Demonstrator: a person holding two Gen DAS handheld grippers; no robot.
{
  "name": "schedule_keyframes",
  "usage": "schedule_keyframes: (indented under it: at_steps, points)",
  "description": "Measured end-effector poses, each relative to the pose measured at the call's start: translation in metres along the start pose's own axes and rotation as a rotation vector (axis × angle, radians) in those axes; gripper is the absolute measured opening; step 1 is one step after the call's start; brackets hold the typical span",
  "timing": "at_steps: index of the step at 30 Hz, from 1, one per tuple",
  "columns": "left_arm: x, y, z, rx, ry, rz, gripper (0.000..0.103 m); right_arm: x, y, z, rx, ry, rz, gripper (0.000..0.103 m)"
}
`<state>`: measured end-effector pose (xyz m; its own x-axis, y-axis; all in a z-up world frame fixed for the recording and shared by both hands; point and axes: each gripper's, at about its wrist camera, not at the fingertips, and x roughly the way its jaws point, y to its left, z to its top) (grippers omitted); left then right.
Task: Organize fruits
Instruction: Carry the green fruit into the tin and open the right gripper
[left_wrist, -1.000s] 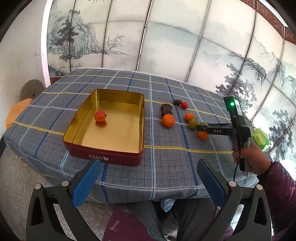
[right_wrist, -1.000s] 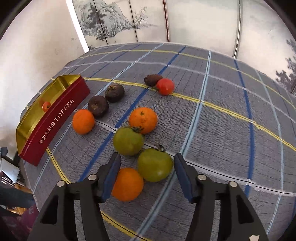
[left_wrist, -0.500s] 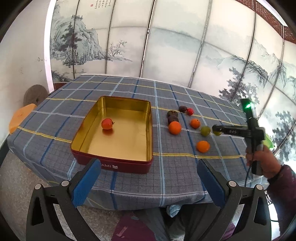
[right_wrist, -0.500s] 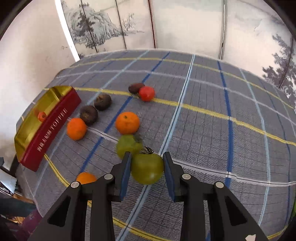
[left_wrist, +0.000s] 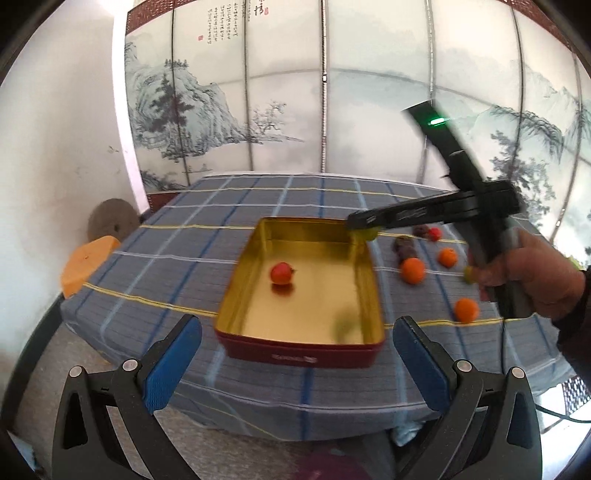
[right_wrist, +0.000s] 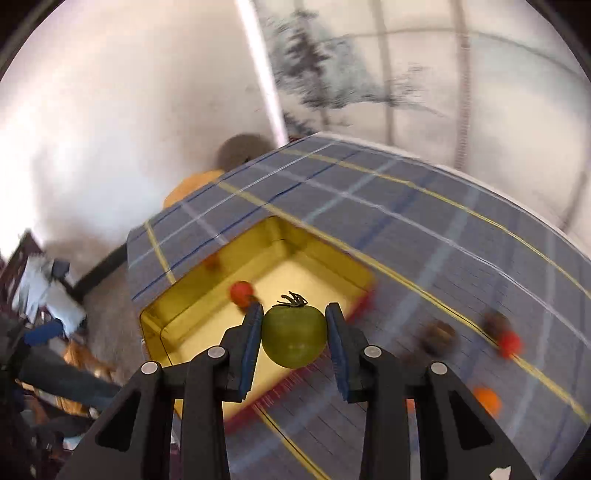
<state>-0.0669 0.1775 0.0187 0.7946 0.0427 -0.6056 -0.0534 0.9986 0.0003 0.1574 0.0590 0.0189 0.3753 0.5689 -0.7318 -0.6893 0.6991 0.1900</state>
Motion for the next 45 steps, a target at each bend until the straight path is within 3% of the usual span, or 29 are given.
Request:
schedule_keyframes:
  at_steps: [5,9,25,31,35,45]
  points:
    - [0.017,0.02,0.002,-0.011,0.048,0.033,0.103,0.068,0.019,0.022,-0.008,0.088,0.022,0.032]
    - [0.024,0.031,0.002,-0.006,0.059,0.051,0.103,0.099,0.023,0.033,0.005,0.133,0.007,0.032]
    - [0.037,0.058,-0.001,-0.046,0.094,0.088,0.103,0.144,0.034,0.059,0.054,0.17,-0.049,0.034]
    - [0.036,0.059,-0.001,-0.041,0.091,0.099,0.103,0.144,0.033,0.062,0.083,0.129,-0.044,0.038]
    - [0.037,0.058,-0.001,-0.034,0.09,0.106,0.103,0.13,0.028,0.066,0.116,0.052,-0.009,0.056]
    - [0.033,0.052,-0.001,-0.015,0.082,0.116,0.103,0.069,0.042,0.045,0.103,-0.106,0.049,0.06]
